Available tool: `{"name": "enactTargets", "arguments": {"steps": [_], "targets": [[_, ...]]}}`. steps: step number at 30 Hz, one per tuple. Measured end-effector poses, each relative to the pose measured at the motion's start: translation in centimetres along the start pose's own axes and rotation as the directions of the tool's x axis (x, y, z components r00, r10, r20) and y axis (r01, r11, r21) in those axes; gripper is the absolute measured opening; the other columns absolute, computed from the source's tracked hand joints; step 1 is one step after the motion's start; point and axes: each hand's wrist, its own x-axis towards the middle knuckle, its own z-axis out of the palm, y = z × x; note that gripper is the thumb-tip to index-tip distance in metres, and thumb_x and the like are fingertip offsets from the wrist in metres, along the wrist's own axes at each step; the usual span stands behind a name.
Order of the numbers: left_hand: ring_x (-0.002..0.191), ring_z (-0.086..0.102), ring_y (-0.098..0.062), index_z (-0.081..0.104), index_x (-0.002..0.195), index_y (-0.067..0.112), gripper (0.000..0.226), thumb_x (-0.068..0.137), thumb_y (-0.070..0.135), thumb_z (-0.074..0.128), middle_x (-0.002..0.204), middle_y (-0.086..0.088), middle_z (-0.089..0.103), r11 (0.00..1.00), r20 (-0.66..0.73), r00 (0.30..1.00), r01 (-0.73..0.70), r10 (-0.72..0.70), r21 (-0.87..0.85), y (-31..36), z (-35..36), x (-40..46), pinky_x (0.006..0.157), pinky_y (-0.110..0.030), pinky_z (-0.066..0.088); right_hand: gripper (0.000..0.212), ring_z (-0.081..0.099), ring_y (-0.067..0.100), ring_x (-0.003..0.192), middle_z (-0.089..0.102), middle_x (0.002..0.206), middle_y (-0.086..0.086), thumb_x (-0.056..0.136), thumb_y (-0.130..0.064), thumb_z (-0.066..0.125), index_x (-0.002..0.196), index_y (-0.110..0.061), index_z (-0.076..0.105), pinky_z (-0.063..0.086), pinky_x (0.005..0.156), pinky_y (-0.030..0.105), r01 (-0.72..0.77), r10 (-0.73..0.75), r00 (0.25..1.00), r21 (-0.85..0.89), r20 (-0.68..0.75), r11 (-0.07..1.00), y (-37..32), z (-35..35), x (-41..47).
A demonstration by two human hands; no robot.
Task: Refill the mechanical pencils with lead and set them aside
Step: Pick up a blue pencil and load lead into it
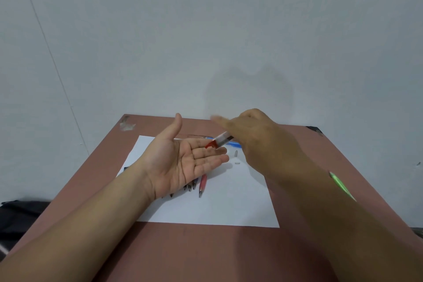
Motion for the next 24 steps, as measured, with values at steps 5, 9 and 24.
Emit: {"name": "enactTargets", "arguments": {"steps": [5, 9, 24], "targets": [[0.123, 0.058, -0.051, 0.047, 0.134, -0.017, 0.101, 0.093, 0.075, 0.037, 0.133, -0.037, 0.056, 1.0, -0.022, 1.0, -0.015, 0.015, -0.002, 0.1, 0.1, -0.1, 0.106, -0.051, 0.044, 0.124, 0.042, 0.01, 0.08, 0.042, 0.09, -0.014, 0.078, 0.011, 0.062, 0.151, -0.059, -0.012, 0.053, 0.057, 0.033, 0.014, -0.01, 0.998, -0.058, 0.065, 0.998, -0.6, -1.9, 1.2], [0.122, 0.058, -0.051, 0.046, 0.136, -0.015, 0.101, 0.092, 0.075, 0.038, 0.133, -0.037, 0.056, 1.0, -0.023, 1.0, -0.013, 0.013, -0.001, 0.1, 0.1, -0.1, 0.106, -0.052, 0.044, 0.092, 0.057, 0.024, 0.094, 0.066, 0.099, -0.007, 0.065, 0.019, 0.075, 0.139, -0.034, 0.058, 0.056, 0.054, 0.042, 0.123, -0.115, 0.99, -0.09, 0.082, 0.988, 0.2, -2.1, 1.6], [0.122, 0.058, -0.05, 0.05, 0.134, -0.014, 0.102, 0.091, 0.077, 0.037, 0.131, -0.036, 0.058, 1.0, -0.022, 1.0, -0.018, 0.018, 0.015, 0.0, -0.3, 0.2, 0.111, -0.049, 0.044, 0.11, 0.049, 0.019, 0.094, 0.057, 0.093, -0.014, 0.072, 0.015, 0.071, 0.155, -0.044, 0.03, 0.051, 0.055, 0.034, 0.101, -0.083, 0.986, -0.129, 0.142, 0.987, -0.7, -2.7, 2.4]]}}
